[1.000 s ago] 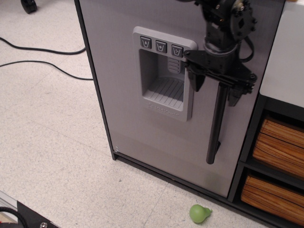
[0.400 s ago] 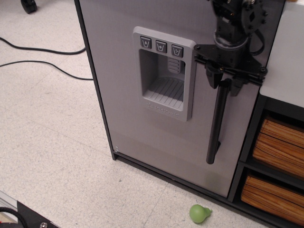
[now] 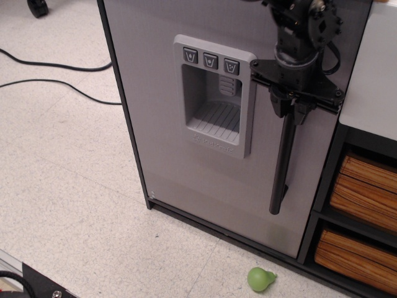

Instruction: Open fridge

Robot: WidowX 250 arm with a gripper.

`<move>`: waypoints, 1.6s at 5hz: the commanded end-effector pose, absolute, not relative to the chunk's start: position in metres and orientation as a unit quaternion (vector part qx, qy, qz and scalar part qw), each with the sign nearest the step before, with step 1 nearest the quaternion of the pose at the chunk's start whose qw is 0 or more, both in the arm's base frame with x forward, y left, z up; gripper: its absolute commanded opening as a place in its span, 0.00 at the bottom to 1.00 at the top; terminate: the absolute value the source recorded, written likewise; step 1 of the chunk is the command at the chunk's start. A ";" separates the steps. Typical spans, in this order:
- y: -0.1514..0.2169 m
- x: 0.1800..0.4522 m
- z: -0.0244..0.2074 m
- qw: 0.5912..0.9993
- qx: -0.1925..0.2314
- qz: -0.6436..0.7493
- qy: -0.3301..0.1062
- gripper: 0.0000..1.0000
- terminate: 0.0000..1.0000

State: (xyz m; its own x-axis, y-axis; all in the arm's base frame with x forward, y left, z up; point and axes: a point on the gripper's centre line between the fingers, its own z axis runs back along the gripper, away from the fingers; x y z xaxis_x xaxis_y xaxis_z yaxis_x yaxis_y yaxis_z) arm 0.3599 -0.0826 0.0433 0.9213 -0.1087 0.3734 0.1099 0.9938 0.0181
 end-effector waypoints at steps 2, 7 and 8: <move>-0.041 0.300 0.057 0.978 -0.014 -0.087 -0.189 0.00 0.00; -0.072 0.213 0.005 0.977 -0.013 -0.199 -0.075 1.00 0.00; -0.091 0.193 -0.003 0.968 -0.020 -0.233 -0.088 1.00 0.00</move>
State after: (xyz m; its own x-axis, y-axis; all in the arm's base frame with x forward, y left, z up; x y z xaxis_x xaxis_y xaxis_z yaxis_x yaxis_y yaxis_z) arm 0.1894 -0.0936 -0.0114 0.8840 -0.4439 0.1468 0.4489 0.8936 -0.0012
